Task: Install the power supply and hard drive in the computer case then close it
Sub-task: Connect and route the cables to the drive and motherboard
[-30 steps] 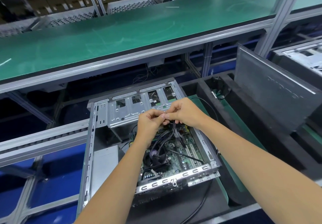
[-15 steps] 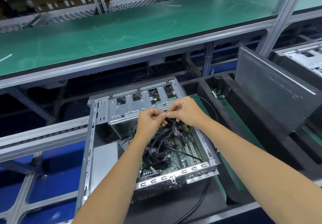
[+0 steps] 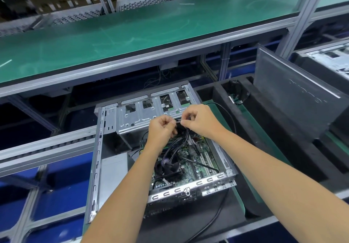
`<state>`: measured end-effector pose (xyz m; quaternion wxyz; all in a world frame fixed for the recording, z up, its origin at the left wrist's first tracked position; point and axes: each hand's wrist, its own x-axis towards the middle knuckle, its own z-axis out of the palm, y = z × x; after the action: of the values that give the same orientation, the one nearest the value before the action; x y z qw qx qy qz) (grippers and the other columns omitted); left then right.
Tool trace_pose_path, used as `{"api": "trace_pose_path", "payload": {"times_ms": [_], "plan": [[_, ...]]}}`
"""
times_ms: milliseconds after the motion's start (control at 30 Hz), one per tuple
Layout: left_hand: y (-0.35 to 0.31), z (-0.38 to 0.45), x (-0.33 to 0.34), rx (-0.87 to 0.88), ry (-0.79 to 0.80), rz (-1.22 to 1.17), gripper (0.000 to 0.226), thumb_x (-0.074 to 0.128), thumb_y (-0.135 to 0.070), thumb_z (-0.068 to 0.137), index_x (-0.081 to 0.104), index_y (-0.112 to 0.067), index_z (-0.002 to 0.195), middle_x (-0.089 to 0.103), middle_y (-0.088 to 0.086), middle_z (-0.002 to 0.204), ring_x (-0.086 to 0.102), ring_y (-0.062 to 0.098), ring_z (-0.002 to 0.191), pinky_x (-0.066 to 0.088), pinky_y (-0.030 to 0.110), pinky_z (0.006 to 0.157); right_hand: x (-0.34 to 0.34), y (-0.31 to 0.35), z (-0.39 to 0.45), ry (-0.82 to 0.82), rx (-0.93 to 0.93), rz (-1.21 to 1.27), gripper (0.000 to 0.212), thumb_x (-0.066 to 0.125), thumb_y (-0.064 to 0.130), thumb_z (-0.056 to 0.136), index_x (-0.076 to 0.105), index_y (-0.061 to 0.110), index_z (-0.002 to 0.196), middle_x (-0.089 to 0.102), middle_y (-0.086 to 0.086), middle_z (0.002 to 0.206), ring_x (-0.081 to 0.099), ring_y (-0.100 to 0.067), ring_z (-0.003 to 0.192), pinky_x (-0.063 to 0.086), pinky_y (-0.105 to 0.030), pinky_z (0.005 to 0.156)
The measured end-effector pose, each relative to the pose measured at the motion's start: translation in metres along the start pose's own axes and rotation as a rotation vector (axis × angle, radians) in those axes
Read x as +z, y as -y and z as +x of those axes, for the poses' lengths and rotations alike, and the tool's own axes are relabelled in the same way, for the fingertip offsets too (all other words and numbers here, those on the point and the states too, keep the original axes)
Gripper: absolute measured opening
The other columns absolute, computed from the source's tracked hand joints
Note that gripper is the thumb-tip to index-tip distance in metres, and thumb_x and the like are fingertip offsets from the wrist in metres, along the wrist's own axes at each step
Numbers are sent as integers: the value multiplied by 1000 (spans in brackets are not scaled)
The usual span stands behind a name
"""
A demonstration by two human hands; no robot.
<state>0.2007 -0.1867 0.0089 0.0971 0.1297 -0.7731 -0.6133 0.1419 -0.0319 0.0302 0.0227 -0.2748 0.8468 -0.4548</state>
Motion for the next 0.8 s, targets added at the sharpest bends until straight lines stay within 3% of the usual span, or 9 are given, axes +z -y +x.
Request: {"api": "trace_pose_path", "payload": {"times_ms": [100, 200, 467, 633, 800], "plan": [[4, 5, -12, -25, -57, -39, 18, 55, -2, 90, 61, -7, 74, 61, 0, 54, 51, 10, 44, 44, 19, 46, -3, -1, -1, -29, 22, 38, 18, 71, 1, 79, 67, 14, 67, 55, 6, 56, 45, 0, 48, 37, -8, 53], [7, 5, -21, -22, -96, -60, 20, 54, -1, 89, 60, -6, 71, 61, -1, 51, 52, 13, 44, 45, 21, 46, -3, 0, -1, 11, 14, 12, 18, 69, 0, 80, 67, 13, 68, 62, -5, 65, 47, 1, 51, 39, -8, 55], [5, 6, -19, -13, -130, -93, 24, 49, 5, 81, 57, -6, 62, 59, 0, 49, 51, 15, 43, 42, 21, 42, -2, 3, -1, 21, 9, -3, 10, 64, -6, 78, 66, 0, 70, 54, 5, 67, 44, -2, 56, 37, -9, 56], [4, 5, -19, 25, -157, -126, 24, 46, 5, 84, 58, -7, 67, 59, 2, 57, 53, 12, 43, 39, 20, 39, -1, 3, 0, 37, 2, 16, 10, 63, -5, 80, 68, 0, 74, 54, 8, 66, 48, 7, 57, 38, -6, 58], [5, 6, -18, 77, -224, -49, 21, 50, 2, 85, 56, -1, 65, 52, 3, 55, 48, 7, 44, 43, 18, 43, 2, 0, 2, 9, 40, 17, 12, 61, -2, 83, 68, -1, 74, 52, 11, 58, 49, 5, 53, 38, -8, 54]]}}
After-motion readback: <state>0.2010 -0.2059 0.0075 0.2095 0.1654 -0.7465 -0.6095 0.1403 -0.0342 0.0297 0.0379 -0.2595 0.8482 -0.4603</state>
